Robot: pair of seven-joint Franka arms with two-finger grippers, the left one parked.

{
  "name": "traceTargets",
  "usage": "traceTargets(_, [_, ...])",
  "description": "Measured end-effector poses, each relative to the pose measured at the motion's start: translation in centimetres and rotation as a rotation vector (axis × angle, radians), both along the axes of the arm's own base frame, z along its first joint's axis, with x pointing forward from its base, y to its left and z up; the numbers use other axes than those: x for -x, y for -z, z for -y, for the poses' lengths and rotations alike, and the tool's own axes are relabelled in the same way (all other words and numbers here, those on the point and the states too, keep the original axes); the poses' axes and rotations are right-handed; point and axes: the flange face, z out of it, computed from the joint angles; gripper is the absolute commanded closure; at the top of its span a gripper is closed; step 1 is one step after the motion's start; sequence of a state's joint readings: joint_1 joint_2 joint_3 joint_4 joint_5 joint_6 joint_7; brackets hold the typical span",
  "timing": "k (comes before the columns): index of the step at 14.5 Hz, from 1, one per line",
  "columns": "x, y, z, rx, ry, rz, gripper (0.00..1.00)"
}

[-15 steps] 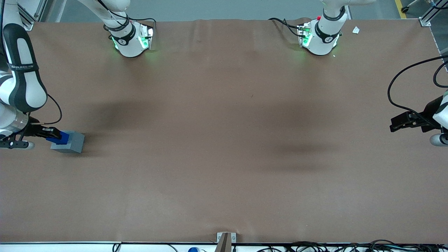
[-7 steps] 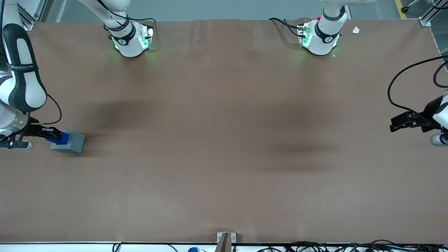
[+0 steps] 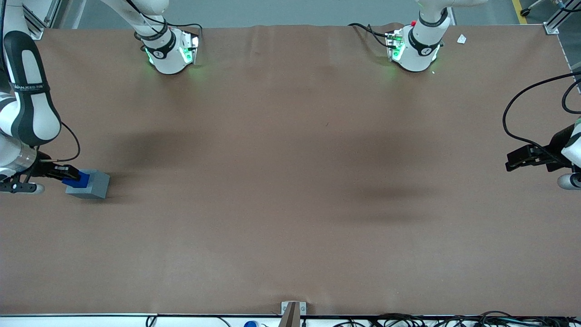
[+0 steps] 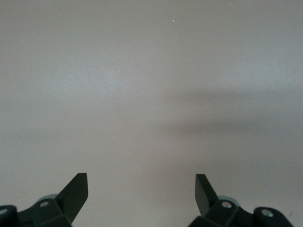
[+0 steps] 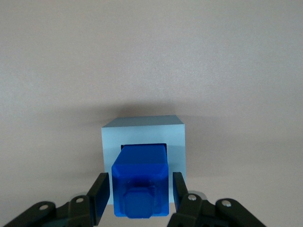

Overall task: Insert blue part into gray base with right arm
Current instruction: 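Open the right gripper and raise it off the blue cube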

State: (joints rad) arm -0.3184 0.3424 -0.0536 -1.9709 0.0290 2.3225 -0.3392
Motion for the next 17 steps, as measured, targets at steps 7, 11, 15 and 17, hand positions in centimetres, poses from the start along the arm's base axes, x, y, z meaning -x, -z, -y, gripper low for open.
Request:
traceTargets(7, [-0.3,-0.4,-0.8,-0.007,-0.014,-0.005,0.0])
traceTargets(11, [-1.2,-4.8,-3.9,-0.005,-0.067,0.02,0.0])
traceTargets(15, [-1.2,-10.6,-8.1,-0.002,-0.126,0.056,0.0])
traceTargets(17, [-0.9,-12.5,-9.9,-0.006,-0.121,0.059,0.0])
